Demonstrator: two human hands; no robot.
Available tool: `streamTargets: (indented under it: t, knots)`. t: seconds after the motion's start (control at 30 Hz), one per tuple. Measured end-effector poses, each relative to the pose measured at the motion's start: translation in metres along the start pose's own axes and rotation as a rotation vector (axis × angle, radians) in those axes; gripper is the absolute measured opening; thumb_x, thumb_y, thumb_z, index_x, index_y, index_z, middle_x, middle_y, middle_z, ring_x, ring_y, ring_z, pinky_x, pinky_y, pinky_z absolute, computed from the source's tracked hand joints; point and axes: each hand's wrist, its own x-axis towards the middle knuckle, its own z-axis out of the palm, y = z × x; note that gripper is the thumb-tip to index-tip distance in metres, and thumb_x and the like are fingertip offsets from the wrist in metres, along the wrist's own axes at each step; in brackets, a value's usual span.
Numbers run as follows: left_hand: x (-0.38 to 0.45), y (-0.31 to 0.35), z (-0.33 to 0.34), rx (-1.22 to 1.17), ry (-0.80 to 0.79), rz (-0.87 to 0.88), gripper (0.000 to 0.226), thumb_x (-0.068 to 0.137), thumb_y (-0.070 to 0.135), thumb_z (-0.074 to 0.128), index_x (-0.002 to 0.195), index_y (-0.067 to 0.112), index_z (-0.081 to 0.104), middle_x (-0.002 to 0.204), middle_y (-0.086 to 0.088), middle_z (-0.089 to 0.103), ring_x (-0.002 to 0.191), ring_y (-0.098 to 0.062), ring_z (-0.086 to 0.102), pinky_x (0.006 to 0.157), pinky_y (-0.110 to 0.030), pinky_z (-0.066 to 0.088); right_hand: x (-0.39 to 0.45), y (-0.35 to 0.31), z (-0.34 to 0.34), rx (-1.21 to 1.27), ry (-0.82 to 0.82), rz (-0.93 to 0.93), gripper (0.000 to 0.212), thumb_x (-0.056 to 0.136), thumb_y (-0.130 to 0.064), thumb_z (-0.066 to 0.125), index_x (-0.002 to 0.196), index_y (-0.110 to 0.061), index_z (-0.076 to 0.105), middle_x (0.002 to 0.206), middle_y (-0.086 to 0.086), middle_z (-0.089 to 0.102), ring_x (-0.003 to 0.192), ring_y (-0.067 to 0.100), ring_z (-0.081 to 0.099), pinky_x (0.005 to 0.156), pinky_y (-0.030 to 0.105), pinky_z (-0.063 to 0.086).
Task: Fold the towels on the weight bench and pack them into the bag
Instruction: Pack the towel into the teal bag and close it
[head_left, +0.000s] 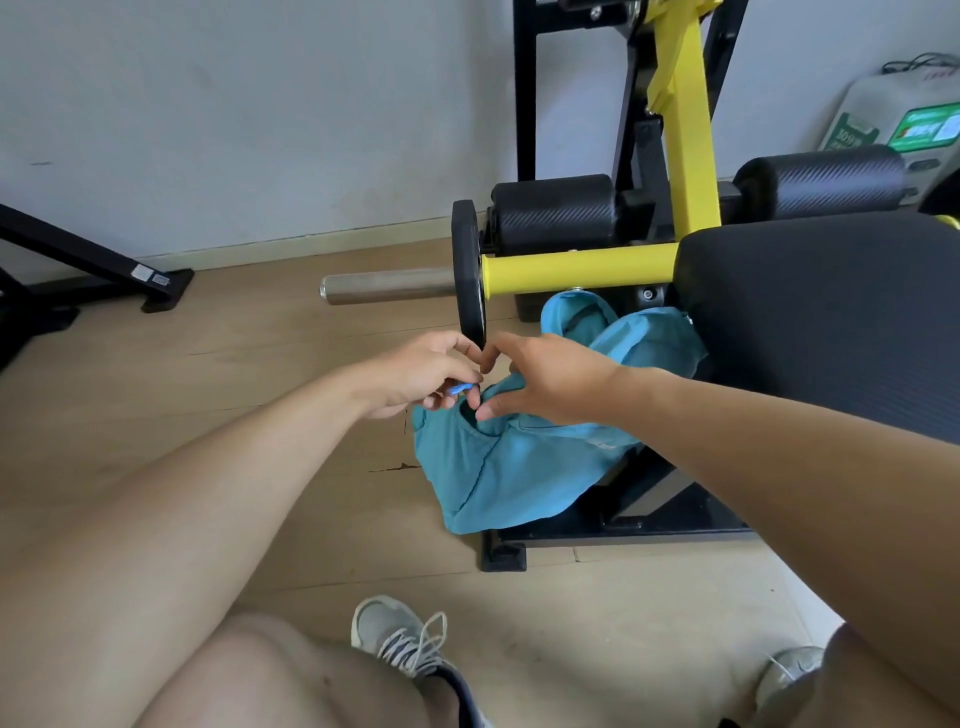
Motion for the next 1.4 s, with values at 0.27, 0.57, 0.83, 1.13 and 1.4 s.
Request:
streamTargets:
  t: [0.27,0.57,0.83,1.13,1.4]
  knots:
    - [0.001,-0.004,-0.006,-0.053,0.029,0.006,0.032,0.098,0.003,0.047,0.128,0.010,0.054,0.090,-0.020,0.075,0.058,-0.019,0.057,0.048,-0.025,0.034,-0.004,0.000,0.003,0.062,0.080,0.029,0.022,0.083,-0.053,0.075,0.101,-0.040,0.073,0.071,-0.014,0.053,0.058,-0.002,0.044,0.054,0.023,0.030]
    - [-0.001,-0.008,-0.014,-0.241,-0.005,0.006,0.034,0.101,0.004,0.050,0.132,0.017,0.058,0.095,-0.016,0.078,0.081,-0.028,0.076,0.070,-0.031,0.054,0.000,-0.008,0.011,0.121,0.170,0.114,0.026,0.090,-0.056,0.061,0.090,-0.031,0.069,0.078,0.000,0.072,0.058,0.015,0.058,0.057,0.029,0.047]
    - [0.008,-0.022,0.001,0.467,-0.080,0.081,0.038,0.082,0.012,0.083,0.111,0.030,0.067,0.101,0.022,0.065,0.096,-0.001,0.061,0.081,-0.015,0.044,-0.003,-0.011,0.012,0.119,0.250,0.179,0.021,0.094,-0.039,0.060,0.080,-0.024,0.065,0.059,-0.009,0.053,0.049,0.010,0.046,0.052,0.027,0.035]
    - [0.021,-0.026,0.006,0.688,0.166,0.118,0.037,0.072,0.015,0.089,0.056,0.022,0.056,0.062,0.003,0.053,0.064,-0.018,0.048,0.056,-0.027,0.039,-0.009,-0.022,0.008,-0.103,0.388,0.223,0.022,0.092,-0.040,0.051,0.085,-0.021,0.061,0.075,-0.005,0.061,0.077,0.024,0.057,0.063,0.034,0.038]
    - [0.018,-0.038,-0.006,0.802,0.231,0.086,0.021,0.073,0.016,0.088,0.069,0.010,0.068,0.068,0.001,0.057,0.069,-0.020,0.053,0.057,-0.027,0.041,-0.001,-0.011,-0.013,-0.172,0.580,0.198,0.024,0.095,-0.036,0.044,0.087,-0.018,0.058,0.082,0.001,0.064,0.093,0.026,0.051,0.086,0.038,0.032]
